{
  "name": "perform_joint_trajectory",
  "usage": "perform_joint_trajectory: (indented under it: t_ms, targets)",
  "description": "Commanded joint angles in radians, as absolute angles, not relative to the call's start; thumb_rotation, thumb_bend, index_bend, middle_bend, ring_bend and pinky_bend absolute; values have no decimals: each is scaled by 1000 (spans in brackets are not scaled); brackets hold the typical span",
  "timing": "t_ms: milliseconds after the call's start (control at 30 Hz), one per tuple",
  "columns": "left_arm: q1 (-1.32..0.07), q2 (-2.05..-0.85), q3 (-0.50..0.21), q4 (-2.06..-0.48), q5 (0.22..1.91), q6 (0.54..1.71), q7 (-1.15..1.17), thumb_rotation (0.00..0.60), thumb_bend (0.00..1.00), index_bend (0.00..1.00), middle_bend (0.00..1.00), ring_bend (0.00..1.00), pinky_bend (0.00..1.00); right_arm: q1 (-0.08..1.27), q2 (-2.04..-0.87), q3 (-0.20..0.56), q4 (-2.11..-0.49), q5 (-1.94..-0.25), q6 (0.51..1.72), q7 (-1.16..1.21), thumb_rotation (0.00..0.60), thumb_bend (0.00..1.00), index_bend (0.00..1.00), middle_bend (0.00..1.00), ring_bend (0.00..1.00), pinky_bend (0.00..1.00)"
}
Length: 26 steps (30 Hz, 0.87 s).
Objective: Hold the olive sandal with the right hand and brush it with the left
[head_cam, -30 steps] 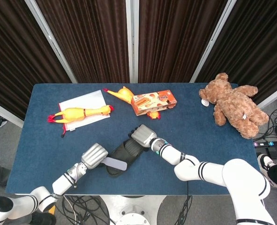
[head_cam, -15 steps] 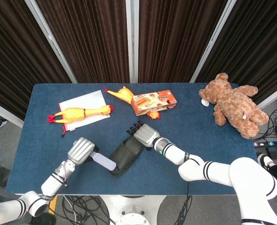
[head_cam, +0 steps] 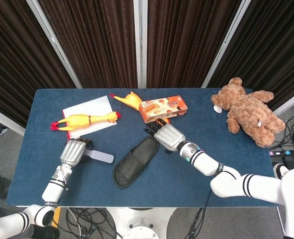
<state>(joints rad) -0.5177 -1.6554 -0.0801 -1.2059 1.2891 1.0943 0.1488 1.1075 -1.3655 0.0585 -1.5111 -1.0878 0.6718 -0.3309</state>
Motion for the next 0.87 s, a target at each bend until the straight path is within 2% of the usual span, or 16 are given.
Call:
perform_joint_trajectory:
  t_ms: [33,100,200,300,433,567,867]
  targets:
    - [-506,-1623,-88,-1261,1269,1089,160,600,130,161,212,147,348,1052,-1289,53,-1576,-1142,727,-285,600,63,0,0,0,0]
    - [-500,-1589,-87,-1302,1258,1080,167,600,114,138,171,116,311,1022,-1249,44,-1604,-1165,753,-266,600,63,0,0,0,0]
    - [-473,-1513,-83,-1400,1255,1100,149,600,110,134,164,113,291,953,-1162,15,-1664,-1204,811,-230,600,66,0,0,0,0]
    - [-416,-1428,-75,-1487,1268,1168,92,600,110,138,165,113,289,854,-1081,-25,-1702,-1250,916,-202,600,70,0,6,0,0]
    - [-315,-1351,-51,-1525,1295,1314,71,600,110,178,190,113,283,680,-1017,-75,-1719,-1294,1124,-173,600,79,0,103,0,29]
    - [-225,-1296,-21,-1532,1288,1426,140,600,110,191,193,113,273,531,-1010,-110,-1688,-1317,1282,-136,600,78,0,117,0,40]
    - [-64,-1251,33,-1604,1340,1628,192,600,110,192,193,113,249,332,-1050,-133,-1611,-1365,1436,-24,600,79,0,81,0,42]
